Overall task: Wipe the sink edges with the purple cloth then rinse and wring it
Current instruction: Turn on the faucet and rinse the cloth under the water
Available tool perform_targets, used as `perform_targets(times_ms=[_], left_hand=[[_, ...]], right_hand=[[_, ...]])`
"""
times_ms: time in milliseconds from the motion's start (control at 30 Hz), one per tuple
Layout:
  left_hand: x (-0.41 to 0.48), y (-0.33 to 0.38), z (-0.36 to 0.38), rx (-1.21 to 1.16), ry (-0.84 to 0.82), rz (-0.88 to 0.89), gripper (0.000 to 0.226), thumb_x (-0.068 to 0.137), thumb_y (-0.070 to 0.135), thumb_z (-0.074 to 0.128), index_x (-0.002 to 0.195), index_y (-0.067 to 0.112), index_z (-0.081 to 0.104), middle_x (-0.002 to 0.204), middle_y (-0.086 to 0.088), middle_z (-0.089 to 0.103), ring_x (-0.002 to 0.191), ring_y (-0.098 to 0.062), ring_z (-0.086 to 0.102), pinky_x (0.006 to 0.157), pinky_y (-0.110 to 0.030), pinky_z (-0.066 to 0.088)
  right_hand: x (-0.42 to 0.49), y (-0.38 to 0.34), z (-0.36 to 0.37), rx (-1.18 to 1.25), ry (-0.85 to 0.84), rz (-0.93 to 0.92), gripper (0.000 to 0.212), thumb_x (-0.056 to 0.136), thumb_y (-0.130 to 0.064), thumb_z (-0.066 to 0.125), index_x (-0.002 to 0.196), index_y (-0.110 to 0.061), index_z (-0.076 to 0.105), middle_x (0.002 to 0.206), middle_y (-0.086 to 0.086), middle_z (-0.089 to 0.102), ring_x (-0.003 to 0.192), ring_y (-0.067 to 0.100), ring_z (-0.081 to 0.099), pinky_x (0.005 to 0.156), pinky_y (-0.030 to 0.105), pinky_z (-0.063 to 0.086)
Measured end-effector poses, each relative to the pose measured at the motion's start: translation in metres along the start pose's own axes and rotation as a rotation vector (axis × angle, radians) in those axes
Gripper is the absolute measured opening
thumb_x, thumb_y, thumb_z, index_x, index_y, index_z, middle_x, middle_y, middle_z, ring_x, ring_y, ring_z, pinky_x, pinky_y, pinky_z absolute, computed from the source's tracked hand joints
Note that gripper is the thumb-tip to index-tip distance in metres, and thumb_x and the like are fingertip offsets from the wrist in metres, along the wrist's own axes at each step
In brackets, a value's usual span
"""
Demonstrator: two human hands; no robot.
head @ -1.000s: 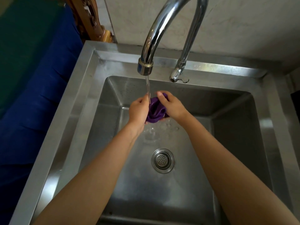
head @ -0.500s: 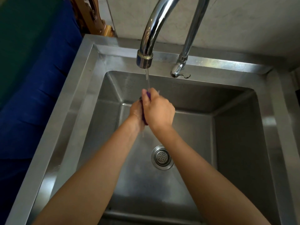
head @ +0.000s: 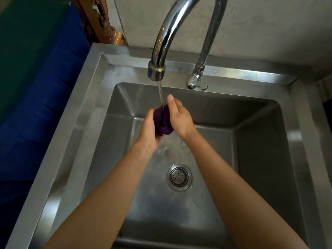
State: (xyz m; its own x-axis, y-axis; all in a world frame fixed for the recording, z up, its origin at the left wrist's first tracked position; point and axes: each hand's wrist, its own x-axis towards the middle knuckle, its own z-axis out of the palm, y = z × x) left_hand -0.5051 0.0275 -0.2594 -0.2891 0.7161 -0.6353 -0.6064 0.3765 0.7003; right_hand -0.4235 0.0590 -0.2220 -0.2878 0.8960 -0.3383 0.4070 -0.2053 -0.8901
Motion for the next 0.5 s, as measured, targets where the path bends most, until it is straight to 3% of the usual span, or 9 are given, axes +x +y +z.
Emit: perform_targets(times_ms=[67,133,167,233,267,333,367,433,500], left_hand=[[0.001,0.001,0.000,-0.071,-0.070,-0.059,0.042,0.092,0.043,0.037,0.087,0.015,0.068,0.081,-0.003,0.072,0.085,-0.018,0.065,0.072,-0.029,0.050],[-0.003,0.006,0.001,-0.088,-0.179,-0.133,0.058,0.089,0.059,0.037,0.114,0.015,0.065,0.110,-0.005,0.071,0.106,-0.019,0.064,0.091,-0.033,0.049],[-0.006,0.008,0.002,-0.030,-0.218,-0.151,0.063,0.087,0.064,0.036,0.120,0.017,0.061,0.112,-0.004,0.070,0.106,-0.017,0.065,0.092,-0.033,0.050],[-0.009,0.009,0.004,0.164,-0.221,-0.128,0.055,0.088,0.062,0.038,0.114,0.021,0.063,0.100,0.002,0.073,0.092,-0.009,0.069,0.078,-0.027,0.056],[-0.010,0.009,0.005,0.231,-0.189,-0.114,0.047,0.087,0.059,0.043,0.107,0.023,0.065,0.098,0.003,0.074,0.088,-0.009,0.070,0.074,-0.026,0.056],[-0.009,0.011,0.008,0.298,-0.130,-0.111,0.036,0.084,0.055,0.053,0.097,0.024,0.068,0.102,-0.003,0.072,0.092,-0.015,0.068,0.085,-0.033,0.054],[-0.008,0.012,0.010,0.298,-0.114,-0.122,0.034,0.083,0.054,0.057,0.094,0.023,0.068,0.103,-0.006,0.072,0.093,-0.018,0.067,0.090,-0.036,0.052],[-0.006,0.015,0.013,0.267,-0.071,-0.145,0.028,0.083,0.048,0.059,0.085,0.022,0.067,0.089,-0.003,0.073,0.082,-0.017,0.067,0.084,-0.033,0.051],[-0.002,0.017,0.015,0.231,-0.048,-0.149,0.023,0.083,0.044,0.061,0.076,0.022,0.065,0.065,0.004,0.071,0.072,-0.015,0.063,0.077,-0.029,0.049]], right_hand=[[-0.005,-0.002,0.006,0.013,-0.024,-0.051,0.053,0.099,-0.046,0.022,0.130,-0.014,0.050,0.133,0.011,0.055,0.127,0.023,0.046,0.102,0.028,0.031],[-0.003,0.002,0.008,-0.079,-0.011,-0.069,0.054,0.099,-0.044,0.018,0.137,-0.016,0.045,0.148,0.010,0.038,0.141,0.021,0.027,0.116,0.036,0.016],[-0.001,0.006,0.005,-0.158,-0.008,-0.048,0.051,0.100,-0.041,0.017,0.139,-0.019,0.042,0.155,0.008,0.026,0.145,0.020,0.015,0.119,0.040,0.005],[0.004,0.014,-0.004,-0.323,-0.032,-0.002,0.047,0.101,-0.038,0.017,0.142,-0.024,0.036,0.159,0.002,0.012,0.146,0.019,0.002,0.118,0.044,-0.003],[0.007,0.017,-0.009,-0.394,-0.060,0.002,0.047,0.100,-0.040,0.017,0.142,-0.027,0.034,0.159,0.000,0.010,0.146,0.020,0.001,0.117,0.046,-0.002],[0.009,0.019,-0.020,-0.420,-0.070,-0.003,0.049,0.099,-0.042,0.022,0.143,-0.022,0.032,0.157,0.003,0.018,0.145,0.025,0.009,0.115,0.046,0.007],[0.010,0.017,-0.027,-0.351,-0.025,-0.008,0.049,0.099,-0.041,0.026,0.141,-0.016,0.035,0.153,0.007,0.028,0.142,0.027,0.020,0.114,0.043,0.014],[0.012,0.010,-0.044,-0.053,0.136,0.089,0.046,0.098,-0.038,0.035,0.133,-0.010,0.044,0.136,0.012,0.050,0.125,0.029,0.047,0.107,0.040,0.035],[0.012,0.000,-0.062,0.211,0.244,0.202,0.043,0.095,-0.042,0.040,0.125,-0.012,0.047,0.118,0.007,0.058,0.097,0.024,0.063,0.085,0.041,0.054]])
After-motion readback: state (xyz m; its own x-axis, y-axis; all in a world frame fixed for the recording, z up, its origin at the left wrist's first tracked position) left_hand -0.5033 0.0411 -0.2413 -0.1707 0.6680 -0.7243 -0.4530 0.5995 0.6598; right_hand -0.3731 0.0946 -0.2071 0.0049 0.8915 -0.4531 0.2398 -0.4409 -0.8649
